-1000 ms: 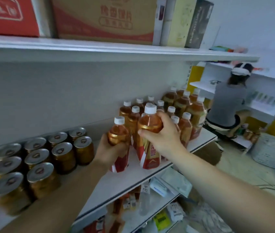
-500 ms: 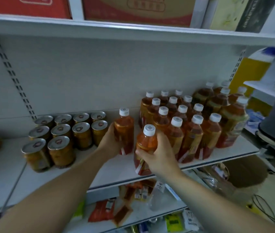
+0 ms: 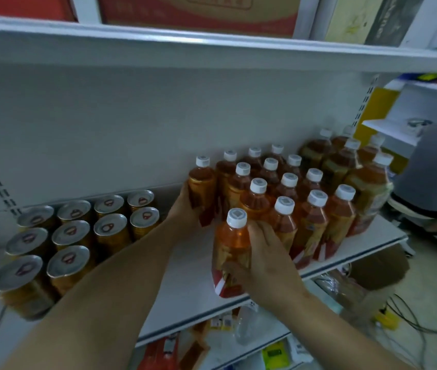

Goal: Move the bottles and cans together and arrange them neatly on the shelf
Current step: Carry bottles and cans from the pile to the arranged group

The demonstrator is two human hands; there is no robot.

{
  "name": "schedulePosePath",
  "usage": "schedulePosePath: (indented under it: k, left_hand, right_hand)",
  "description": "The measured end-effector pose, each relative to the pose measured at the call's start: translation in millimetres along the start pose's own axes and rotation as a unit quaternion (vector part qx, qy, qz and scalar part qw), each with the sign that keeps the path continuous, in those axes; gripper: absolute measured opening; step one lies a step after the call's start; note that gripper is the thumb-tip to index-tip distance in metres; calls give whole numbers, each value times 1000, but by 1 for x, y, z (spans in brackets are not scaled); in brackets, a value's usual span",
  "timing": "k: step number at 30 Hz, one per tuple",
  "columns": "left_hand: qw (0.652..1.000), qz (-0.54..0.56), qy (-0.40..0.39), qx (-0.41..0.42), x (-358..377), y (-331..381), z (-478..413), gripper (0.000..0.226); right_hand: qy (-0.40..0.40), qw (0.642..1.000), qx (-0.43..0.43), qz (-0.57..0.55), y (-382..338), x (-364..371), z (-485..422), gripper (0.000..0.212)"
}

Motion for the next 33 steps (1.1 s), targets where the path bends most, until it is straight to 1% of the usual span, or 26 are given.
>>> schedulePosePath:
  k: [2,3,5,7,8,10,11,12,14,15,16,18,20,23,25,27,29,32,33]
  left_hand:
    - [1000,-20,-7,-9,-2,6,-5,75]
    - [1000,-18,-8,-11,-4,7,-4,70]
    - [1000,13,-3,4,-5,11,15,49]
    - [999,37,12,19,-2,10,51,27]
    - [999,45,24,17,1,8,73,27]
    - [996,78,38,-39,8,-2,114,36]
    - [994,94,17,-60,12,-5,131,46]
    - [993,94,-20,-62,17,-5,144,61]
    - [994,58,-81,-44,32,0,157,90]
    - [996,23,-80,-36,40,5,157,100]
    - [998,-10,-54,-38,48,9,156,107]
    - [998,-26,-3,-61,59,12,149,105]
    - [997,9,28,-77,67,8,144,97]
    - [993,31,72,-92,72,6,139,95]
    - [991,36,89,-88,73,6,132,97]
    - [990,29,105,-94,72,6,122,101]
    - [988,1,117,-100,67,7,111,106]
    - [980,-133,101,-105,57,7,88,109]
    - [978,-156,92,-107,54,7,80,109]
  right_hand:
    - [6,1000,-5,2,0,0,-1,84]
    - [6,1000,-11,2,1,-2,-2,84]
    - [-4,1000,-29,-6,2,-5,-3,85]
    - [-23,998,-54,-12,4,-9,-4,86]
    - [-36,997,-64,-9,6,-11,-5,86]
    - [-58,994,-88,-3,10,-18,-8,85]
    - [-58,993,-106,-5,11,-24,-12,83]
    - [-45,990,-131,-10,12,-33,-18,79]
    - [-2,984,-178,-6,11,-52,-40,66]
    - [9,983,-185,9,12,-61,-56,61]
    - [2,983,-180,34,13,-66,-74,59]
    - [-55,984,-131,104,18,-70,-106,64]
    - [-132,975,-90,152,26,-67,-123,76]
    - [-188,962,-88,175,31,-57,-131,89]
    - [-192,959,-98,183,30,-52,-131,88]
    - [-177,960,-104,192,32,-51,-132,82]
    - [-169,959,-99,204,36,-50,-132,81]
    - [-176,961,-72,201,39,-48,-132,89]
    - [-175,962,-69,199,40,-47,-133,90]
Point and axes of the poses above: each hand's wrist, its own z-axis away from the middle knuckle, its own x-axis out of the palm, y = z × x, the point moved 2 cm from there along -z, towards the middle knuckle, and after that the axes turned 2 degrees about -z, right-handed, at the moved point
